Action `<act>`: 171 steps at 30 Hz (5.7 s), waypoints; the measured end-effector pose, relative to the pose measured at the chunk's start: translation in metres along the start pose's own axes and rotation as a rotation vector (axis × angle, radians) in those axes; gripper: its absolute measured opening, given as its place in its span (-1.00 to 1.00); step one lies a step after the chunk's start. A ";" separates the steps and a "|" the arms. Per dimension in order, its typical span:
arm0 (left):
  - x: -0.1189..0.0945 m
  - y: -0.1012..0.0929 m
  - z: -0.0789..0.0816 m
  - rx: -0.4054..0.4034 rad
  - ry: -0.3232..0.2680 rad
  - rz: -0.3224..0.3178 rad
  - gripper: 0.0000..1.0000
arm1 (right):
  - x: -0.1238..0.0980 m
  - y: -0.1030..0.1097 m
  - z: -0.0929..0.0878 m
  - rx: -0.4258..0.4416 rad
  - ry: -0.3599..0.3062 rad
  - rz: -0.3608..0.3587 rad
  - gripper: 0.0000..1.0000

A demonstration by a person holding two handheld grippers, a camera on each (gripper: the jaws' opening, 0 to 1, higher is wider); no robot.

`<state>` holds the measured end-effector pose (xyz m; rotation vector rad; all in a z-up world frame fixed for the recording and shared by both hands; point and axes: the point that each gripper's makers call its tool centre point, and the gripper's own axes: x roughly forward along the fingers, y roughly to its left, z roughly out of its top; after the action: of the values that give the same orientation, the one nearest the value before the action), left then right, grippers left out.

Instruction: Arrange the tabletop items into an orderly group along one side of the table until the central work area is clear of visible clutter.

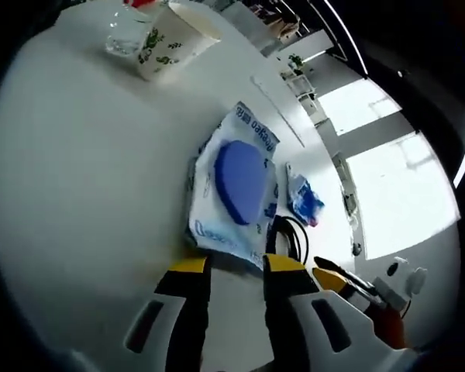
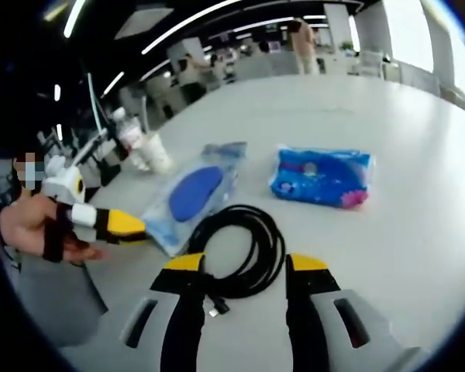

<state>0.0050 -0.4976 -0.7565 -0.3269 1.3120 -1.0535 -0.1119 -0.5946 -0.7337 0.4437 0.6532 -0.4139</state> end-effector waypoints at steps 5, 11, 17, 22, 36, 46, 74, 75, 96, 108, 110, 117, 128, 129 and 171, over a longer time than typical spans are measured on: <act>0.006 0.006 0.005 -0.082 -0.026 0.026 -0.70 | 0.002 0.006 0.003 -0.011 0.004 0.012 -0.21; 0.006 0.011 0.016 -0.033 -0.032 0.062 -0.85 | 0.007 0.010 0.011 -0.038 0.012 0.031 -0.22; -0.003 0.024 0.033 -0.025 -0.055 0.084 -0.88 | 0.014 0.012 0.021 -0.065 0.014 0.043 -0.23; -0.012 0.033 0.047 0.014 -0.068 0.104 -0.89 | 0.026 0.015 0.032 -0.094 0.021 0.064 -0.24; -0.032 0.052 0.055 0.240 0.021 0.107 -0.89 | 0.059 0.028 0.058 -0.151 0.036 0.107 -0.28; -0.048 0.065 0.053 0.327 0.078 0.112 -0.89 | 0.078 0.036 0.067 -0.180 0.062 0.125 -0.28; -0.072 0.083 0.042 0.314 0.060 0.099 -0.75 | 0.103 0.055 0.049 -0.141 0.123 0.156 -0.87; -0.073 0.084 0.042 0.297 0.051 0.099 -0.75 | 0.101 0.055 0.048 -0.140 0.124 0.157 -0.88; -0.085 0.092 0.022 0.326 0.044 0.137 -0.72 | 0.073 0.078 0.023 -0.181 0.136 0.238 -1.00; -0.095 0.102 0.019 0.335 0.037 0.155 -0.75 | 0.073 0.070 0.018 -0.138 0.127 0.226 -0.79; -0.094 0.101 0.018 0.337 0.038 0.155 -0.78 | 0.076 0.072 0.020 -0.134 0.127 0.238 -0.78; -0.085 0.092 0.018 0.326 0.041 0.136 -0.96 | 0.087 0.080 0.011 -0.189 0.171 0.271 -1.00; -0.065 0.059 0.043 0.378 0.013 0.105 -1.00 | 0.058 0.057 0.027 -0.099 0.088 0.244 -1.00; -0.062 0.055 0.045 0.386 0.012 0.101 -1.00 | 0.054 0.051 0.029 -0.090 0.078 0.234 -1.00; 0.010 0.041 0.137 0.289 -0.141 0.183 -0.99 | 0.096 0.018 0.058 0.102 0.056 0.114 -1.00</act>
<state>0.1444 -0.5315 -0.7525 -0.0604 1.0262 -1.0280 -0.0062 -0.6311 -0.7509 0.5880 0.6591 -0.3281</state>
